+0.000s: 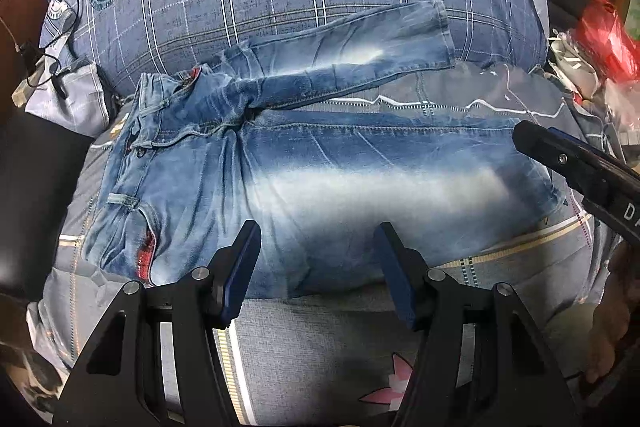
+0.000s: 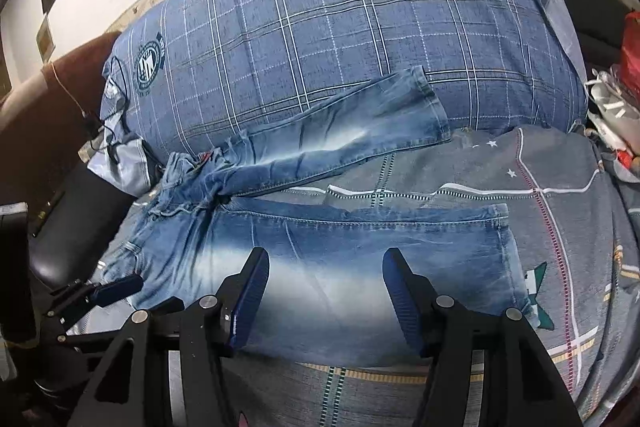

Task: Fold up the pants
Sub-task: 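Grasp the jeans leg hem with the right tool while the left tool grasps the waist edge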

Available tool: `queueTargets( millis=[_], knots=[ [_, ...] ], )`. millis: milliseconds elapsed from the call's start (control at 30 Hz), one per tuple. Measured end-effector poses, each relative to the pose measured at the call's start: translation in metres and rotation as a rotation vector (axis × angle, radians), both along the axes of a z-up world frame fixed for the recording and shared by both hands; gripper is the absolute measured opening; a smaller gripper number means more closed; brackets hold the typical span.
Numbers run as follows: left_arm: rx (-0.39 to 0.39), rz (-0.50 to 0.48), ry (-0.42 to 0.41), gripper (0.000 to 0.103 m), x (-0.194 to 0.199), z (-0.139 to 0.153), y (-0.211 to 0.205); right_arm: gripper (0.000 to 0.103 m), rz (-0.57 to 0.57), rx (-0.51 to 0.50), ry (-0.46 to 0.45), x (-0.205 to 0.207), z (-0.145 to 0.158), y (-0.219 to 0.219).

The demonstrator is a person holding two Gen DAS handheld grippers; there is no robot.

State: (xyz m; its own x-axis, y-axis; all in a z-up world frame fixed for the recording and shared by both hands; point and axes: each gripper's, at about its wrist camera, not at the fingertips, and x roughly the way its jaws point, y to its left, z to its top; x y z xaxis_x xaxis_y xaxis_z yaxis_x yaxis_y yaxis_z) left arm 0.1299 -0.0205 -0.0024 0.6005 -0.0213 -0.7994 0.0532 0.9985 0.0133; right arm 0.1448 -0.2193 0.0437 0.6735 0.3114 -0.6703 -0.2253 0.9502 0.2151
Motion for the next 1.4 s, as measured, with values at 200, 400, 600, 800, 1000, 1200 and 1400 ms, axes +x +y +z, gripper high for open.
queueTargets(
  millis=[200,400,600,800,1000,1200,1400],
  knots=[
    [0.002,0.029,-0.008,0.059,0.004,0.0,0.006,0.057,0.001,0.06,0.007,0.002,0.001,-0.005],
    [-0.068,0.058,0.02,0.059,0.035,0.016,0.017,0.057,0.019,0.09,0.041,0.023,0.01,-0.007],
    [-0.204,0.084,0.087,0.059,0.11,0.03,0.036,0.057,0.042,0.135,0.126,0.079,0.022,-0.014],
    [-0.241,0.144,0.03,0.059,0.134,0.015,0.057,0.057,-0.004,0.06,0.151,0.153,0.025,-0.017],
    [-0.296,0.115,0.047,0.059,0.135,0.018,0.065,0.057,-0.088,0.012,0.167,0.242,0.017,-0.032],
    [-0.302,0.088,0.067,0.059,0.135,0.019,0.058,0.057,-0.237,0.175,0.238,0.324,0.003,-0.06],
    [-0.322,0.085,0.051,0.059,0.134,0.022,0.06,0.01,-0.292,0.027,0.244,0.35,-0.016,-0.046]
  ],
)
